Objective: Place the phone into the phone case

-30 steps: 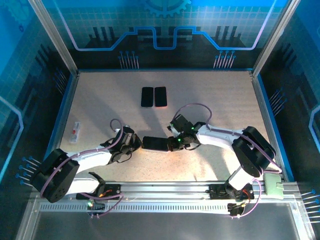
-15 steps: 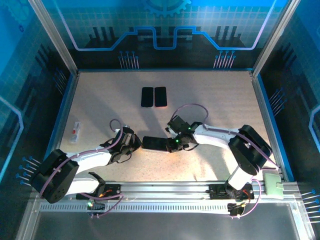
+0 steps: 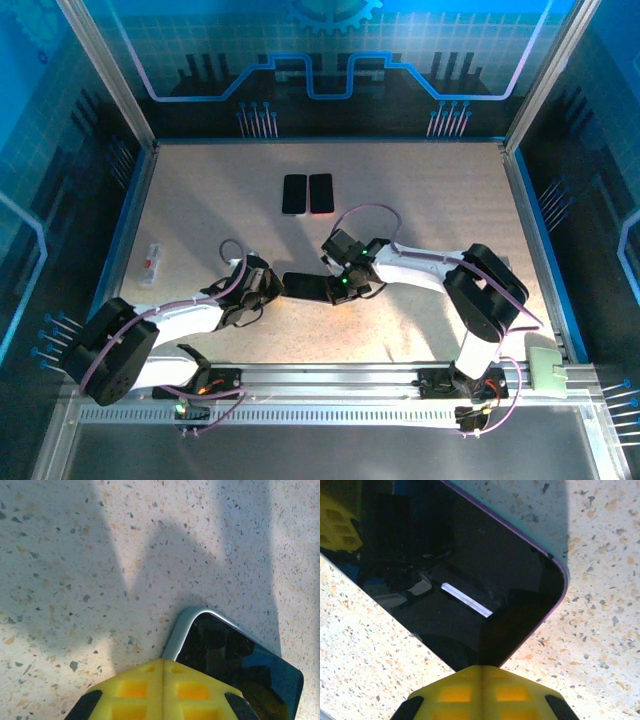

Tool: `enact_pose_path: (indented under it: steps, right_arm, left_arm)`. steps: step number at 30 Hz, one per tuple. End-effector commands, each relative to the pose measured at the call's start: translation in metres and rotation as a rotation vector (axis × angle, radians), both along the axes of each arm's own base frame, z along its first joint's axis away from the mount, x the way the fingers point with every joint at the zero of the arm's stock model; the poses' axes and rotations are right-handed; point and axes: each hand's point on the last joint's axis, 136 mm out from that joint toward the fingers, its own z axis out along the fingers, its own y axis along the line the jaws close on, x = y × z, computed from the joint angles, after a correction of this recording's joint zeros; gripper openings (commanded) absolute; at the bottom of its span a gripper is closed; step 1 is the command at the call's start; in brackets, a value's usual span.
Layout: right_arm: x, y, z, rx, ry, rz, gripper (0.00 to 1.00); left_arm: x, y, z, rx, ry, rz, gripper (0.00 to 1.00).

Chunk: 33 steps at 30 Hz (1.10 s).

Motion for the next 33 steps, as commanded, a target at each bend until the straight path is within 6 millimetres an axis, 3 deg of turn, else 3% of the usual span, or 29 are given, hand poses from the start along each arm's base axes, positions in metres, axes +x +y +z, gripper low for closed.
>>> enact_pose_path:
  steps: [1,18,33]
  right_arm:
    - [-0.04,-0.034,-0.07,-0.225,0.112,0.063,0.0]
    - [-0.064,-0.039,-0.114,-0.256,0.232,0.084,0.0]
    - [-0.074,-0.038,-0.134,-0.257,0.305,0.106,0.0]
  left_arm:
    - [-0.009,-0.003,-0.014,0.003,0.038,-0.007,0.0]
    - [-0.012,-0.005,-0.027,0.013,0.07,0.001,0.0]
    - [-0.009,-0.007,-0.034,-0.006,0.083,0.029,0.0]
